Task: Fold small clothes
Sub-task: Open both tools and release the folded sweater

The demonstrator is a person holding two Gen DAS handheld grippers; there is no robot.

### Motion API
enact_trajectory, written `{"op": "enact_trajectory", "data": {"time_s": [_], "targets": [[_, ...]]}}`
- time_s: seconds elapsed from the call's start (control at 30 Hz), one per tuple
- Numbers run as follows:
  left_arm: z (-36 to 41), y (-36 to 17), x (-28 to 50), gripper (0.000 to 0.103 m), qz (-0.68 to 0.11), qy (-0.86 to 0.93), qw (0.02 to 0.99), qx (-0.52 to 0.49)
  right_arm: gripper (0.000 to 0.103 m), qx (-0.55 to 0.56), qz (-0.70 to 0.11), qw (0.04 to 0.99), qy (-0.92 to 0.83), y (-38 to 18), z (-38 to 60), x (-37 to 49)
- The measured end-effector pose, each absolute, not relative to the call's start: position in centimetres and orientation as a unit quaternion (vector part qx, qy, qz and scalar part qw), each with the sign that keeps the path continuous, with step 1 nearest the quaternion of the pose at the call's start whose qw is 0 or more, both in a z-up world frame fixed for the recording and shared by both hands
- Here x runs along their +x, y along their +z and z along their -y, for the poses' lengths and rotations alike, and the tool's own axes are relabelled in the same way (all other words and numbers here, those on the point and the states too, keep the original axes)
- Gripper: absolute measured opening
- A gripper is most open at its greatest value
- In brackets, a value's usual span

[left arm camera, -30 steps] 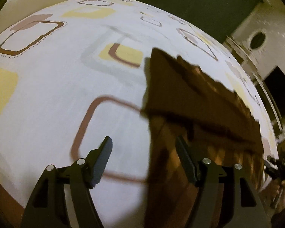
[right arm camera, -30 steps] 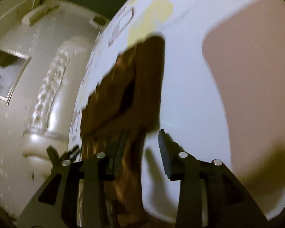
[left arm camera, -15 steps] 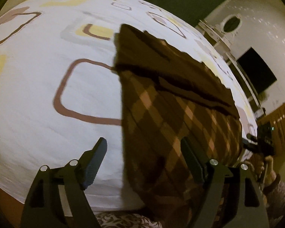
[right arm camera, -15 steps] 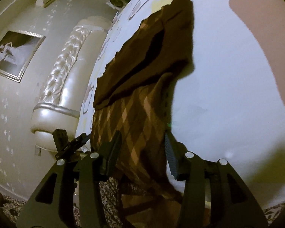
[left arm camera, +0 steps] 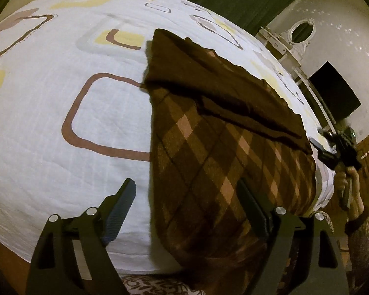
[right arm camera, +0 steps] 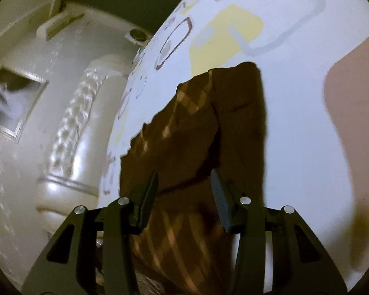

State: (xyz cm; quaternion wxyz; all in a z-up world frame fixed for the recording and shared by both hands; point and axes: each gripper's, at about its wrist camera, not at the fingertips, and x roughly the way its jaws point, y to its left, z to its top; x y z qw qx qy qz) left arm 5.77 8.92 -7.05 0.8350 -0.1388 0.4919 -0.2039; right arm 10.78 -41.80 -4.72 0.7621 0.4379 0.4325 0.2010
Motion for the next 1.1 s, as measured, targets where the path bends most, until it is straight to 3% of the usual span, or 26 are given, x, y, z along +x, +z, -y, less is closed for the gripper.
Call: {"op": "enact_trajectory", "data": {"time_s": [0.2, 0.23, 0.3, 0.47, 0.67, 0.8, 0.97, 1.1], "targets": [[-8.6, -7.0, 5.8, 0.084, -0.492, -0.201, 0.837, -0.13, 0.042, 0.448, -0.458, 0.753, 0.153, -6.5, 40.5, 13.3], [-8.6, -7.0, 5.8, 0.084, -0.492, -0.201, 0.837, -0.132, 0.039, 0.45, -0.455, 0.754, 0.148, -6.6, 40.4, 13.3], [-8.6, -7.0, 5.9, 0.085, -0.492, -0.2, 0.837, -0.135, 0.008, 0.446, -0.458, 0.756, 0.14, -6.9, 40.3, 13.5], [-8.7, -7.0, 6.1, 0.085, -0.494, -0.197, 0.835, -0.143, 0.004, 0.432, -0.447, 0.774, 0.119, -6.5, 41.2, 12.6], [-8.6, -6.8, 6.1, 0.085, -0.491, -0.195, 0.837, -0.144, 0.007, 0.449, -0.441, 0.768, 0.118, -7.1, 42.9, 11.7], [-8.3, -6.6, 6.0, 0.085, -0.491, -0.198, 0.838, -0.135, 0.034, 0.458, -0.421, 0.774, 0.121, -5.6, 44.4, 9.5], [-8.3, -6.8, 5.3, 0.085, -0.485, -0.216, 0.84, -0.113, 0.042, 0.424, -0.463, 0.757, 0.177, -5.8, 44.7, 5.4], [-8.7, -6.7, 4.7, 0.085, -0.486, -0.255, 0.825, -0.136, 0.043, 0.406, -0.489, 0.739, 0.223, -6.8, 44.0, 1.8]]}}
